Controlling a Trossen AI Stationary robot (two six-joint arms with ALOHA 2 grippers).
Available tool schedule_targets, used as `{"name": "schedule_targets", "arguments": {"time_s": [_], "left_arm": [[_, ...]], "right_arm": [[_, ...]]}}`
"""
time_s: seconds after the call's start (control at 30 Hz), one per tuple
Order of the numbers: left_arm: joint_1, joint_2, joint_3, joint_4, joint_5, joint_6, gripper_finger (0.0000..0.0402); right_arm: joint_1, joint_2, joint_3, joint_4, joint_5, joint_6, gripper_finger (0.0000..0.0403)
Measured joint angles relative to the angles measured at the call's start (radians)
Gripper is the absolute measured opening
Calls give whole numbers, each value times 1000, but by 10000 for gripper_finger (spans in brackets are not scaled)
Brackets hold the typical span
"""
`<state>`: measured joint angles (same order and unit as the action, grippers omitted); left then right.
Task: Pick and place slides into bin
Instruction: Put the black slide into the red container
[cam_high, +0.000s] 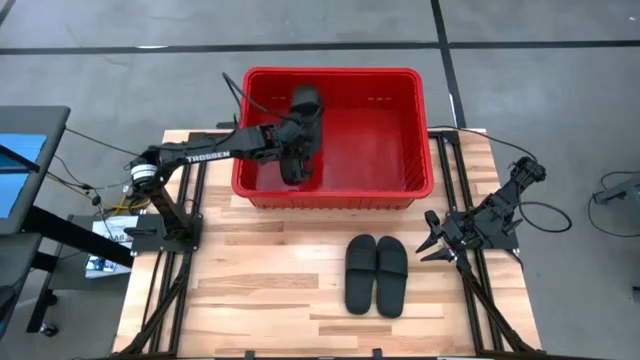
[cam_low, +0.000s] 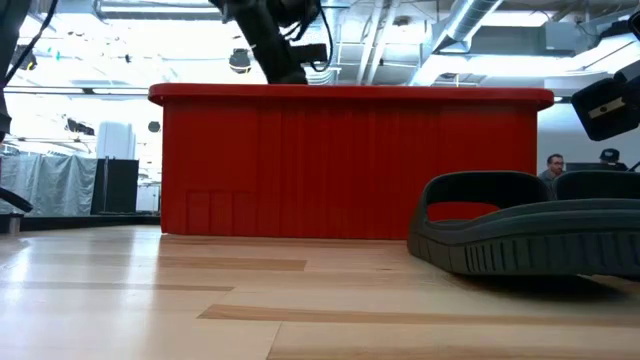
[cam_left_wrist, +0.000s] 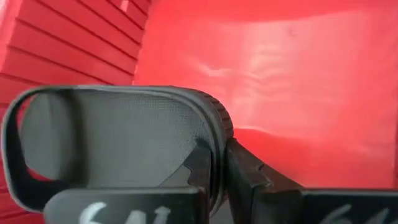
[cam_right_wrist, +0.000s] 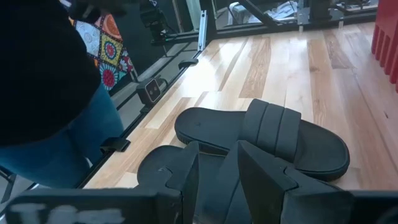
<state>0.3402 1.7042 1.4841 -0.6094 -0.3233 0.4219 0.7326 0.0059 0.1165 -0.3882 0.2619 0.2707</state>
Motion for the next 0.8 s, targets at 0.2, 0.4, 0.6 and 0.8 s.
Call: {"name": "schedule_targets", "arguments": {"time_s": [0.2,0.4,0.6,0.8], "left_arm": [[-4,0,-50,53,2,6,7],[-7,19,-50,97,-5,7,7],[-13,115,-41,118,-6,21,7],[-13,176,-42,89,-15,20,7]], "right_arm": [[0,0,0,0,0,0,103],[0,0,0,0,0,0,103],[0,0,-1,3,0,0,103],[0,0,-1,4,0,0,103]]}}
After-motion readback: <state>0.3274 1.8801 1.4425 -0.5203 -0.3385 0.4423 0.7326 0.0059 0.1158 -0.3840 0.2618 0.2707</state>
